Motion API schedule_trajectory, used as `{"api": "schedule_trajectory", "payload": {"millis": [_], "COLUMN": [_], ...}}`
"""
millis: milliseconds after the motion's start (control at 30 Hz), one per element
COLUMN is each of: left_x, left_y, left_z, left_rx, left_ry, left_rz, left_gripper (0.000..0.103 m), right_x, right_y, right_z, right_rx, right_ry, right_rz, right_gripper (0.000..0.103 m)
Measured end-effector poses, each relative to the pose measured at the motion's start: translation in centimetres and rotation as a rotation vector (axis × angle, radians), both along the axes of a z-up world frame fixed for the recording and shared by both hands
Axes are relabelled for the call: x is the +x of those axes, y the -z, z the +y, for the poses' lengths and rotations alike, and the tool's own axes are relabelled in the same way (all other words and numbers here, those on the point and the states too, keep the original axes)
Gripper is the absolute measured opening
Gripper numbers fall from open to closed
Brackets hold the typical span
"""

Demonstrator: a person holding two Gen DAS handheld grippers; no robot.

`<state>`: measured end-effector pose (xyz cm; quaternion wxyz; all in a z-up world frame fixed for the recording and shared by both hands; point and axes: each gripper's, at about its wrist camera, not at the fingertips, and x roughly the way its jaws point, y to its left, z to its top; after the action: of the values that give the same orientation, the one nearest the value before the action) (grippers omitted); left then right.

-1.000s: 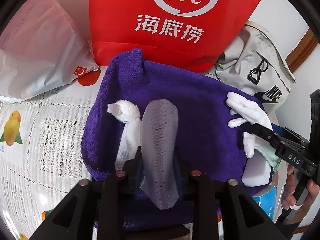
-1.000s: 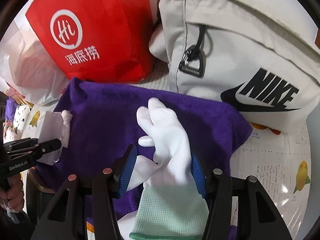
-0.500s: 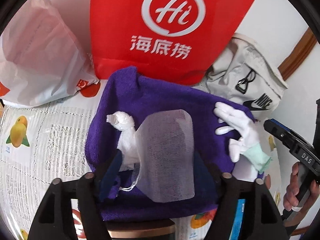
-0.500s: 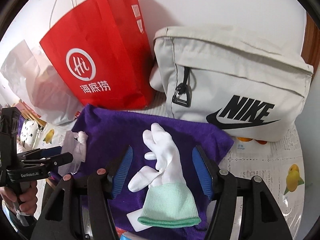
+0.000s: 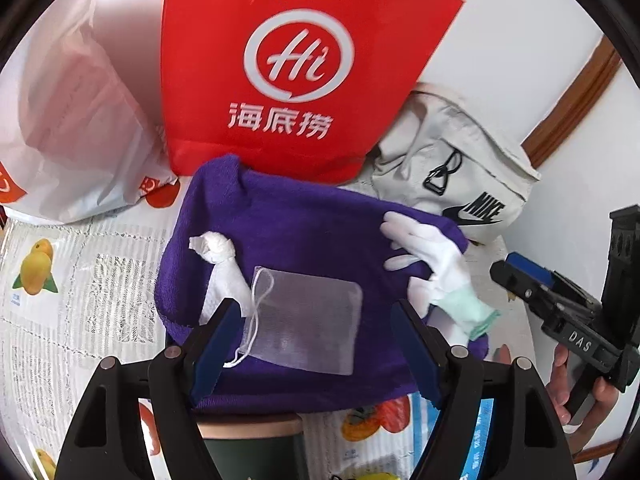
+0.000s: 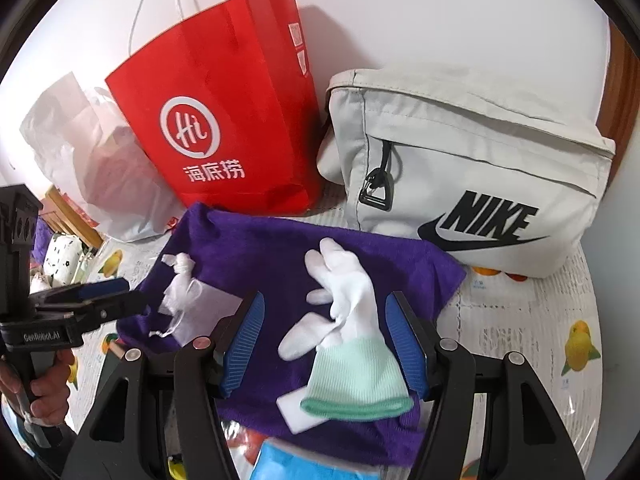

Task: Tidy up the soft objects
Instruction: 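Open the left tool to release the mesh bag onto the towel, then withdraw both tools from the towel toward the items on the bed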

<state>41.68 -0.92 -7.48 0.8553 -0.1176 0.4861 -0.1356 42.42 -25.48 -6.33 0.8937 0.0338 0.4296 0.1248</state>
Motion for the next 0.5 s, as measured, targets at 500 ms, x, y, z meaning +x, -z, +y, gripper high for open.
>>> {"api": "schedule_trajectory", "payload": {"millis": [500], "left_x": [-10.5], "left_y": [-4.7], "left_z": [1.0], "left_rx": [-0.009], "left_ry": [0.018], "left_rz": [-0.143], "left_gripper": [0.076], "right_x": [-12.5], "right_y": [-2.5], "right_z": [0.4], "right_rx": [0.017], "right_ry": [-0.010], "right_rz": [-0.055], "right_gripper": [0.063]}}
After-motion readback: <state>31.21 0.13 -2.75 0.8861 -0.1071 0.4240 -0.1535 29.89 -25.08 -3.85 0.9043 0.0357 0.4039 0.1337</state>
